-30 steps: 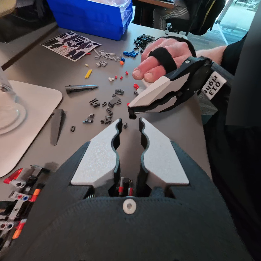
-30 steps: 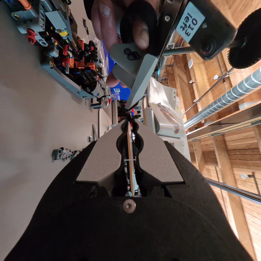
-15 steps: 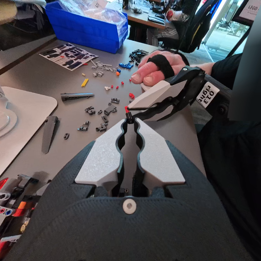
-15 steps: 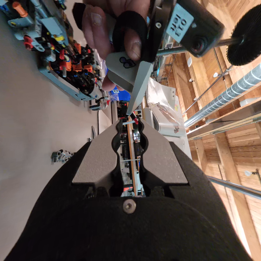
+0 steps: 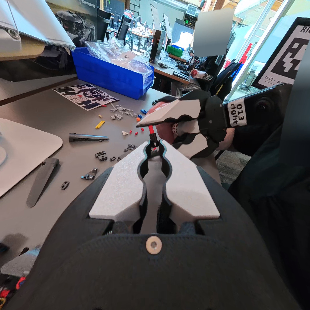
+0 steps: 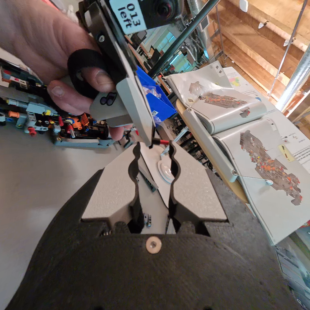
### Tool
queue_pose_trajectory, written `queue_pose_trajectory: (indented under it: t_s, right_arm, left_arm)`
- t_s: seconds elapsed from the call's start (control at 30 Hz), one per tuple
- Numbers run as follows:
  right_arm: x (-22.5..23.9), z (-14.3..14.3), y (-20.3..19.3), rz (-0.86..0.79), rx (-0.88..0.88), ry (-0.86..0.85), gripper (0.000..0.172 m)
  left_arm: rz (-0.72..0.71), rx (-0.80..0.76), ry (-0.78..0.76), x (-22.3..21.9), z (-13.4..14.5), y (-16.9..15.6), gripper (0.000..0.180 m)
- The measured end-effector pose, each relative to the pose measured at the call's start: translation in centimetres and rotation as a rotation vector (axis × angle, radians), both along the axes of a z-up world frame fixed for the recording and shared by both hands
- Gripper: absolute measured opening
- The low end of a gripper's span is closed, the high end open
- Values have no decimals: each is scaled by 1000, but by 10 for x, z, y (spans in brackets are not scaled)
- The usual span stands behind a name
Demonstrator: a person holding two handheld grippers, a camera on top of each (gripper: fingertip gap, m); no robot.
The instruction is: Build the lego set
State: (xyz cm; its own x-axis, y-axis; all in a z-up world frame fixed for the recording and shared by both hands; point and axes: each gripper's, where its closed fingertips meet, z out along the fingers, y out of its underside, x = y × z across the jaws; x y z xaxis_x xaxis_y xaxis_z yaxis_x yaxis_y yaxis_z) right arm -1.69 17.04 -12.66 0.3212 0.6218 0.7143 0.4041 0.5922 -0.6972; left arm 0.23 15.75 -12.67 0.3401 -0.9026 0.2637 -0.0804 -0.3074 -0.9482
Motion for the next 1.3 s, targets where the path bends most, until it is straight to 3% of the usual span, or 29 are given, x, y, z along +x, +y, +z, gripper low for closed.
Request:
queue_pose_trajectory:
  t_s: [0.53, 0.77, 0.83, 1.07, 1.3]
  right_arm:
    - [10, 8, 6, -22, 39, 0, 23]
    - [6, 1, 2, -1, 40, -45, 24]
    - [3, -1, -4, 29, 26, -45, 24]
    - [-15, -13, -29, 114, 78, -89, 24]
    - [-12, -11, -25, 104, 67, -81, 24]
  left_arm:
    - [3, -17, -9, 3, 8, 3, 15]
    - [58, 46, 127, -20, 7, 7, 15]
    - [25, 39, 185, -28, 1, -3, 16]
    - [-55, -10, 164, -17, -10, -24, 18]
    - [-103, -60, 94, -10, -7, -21, 6]
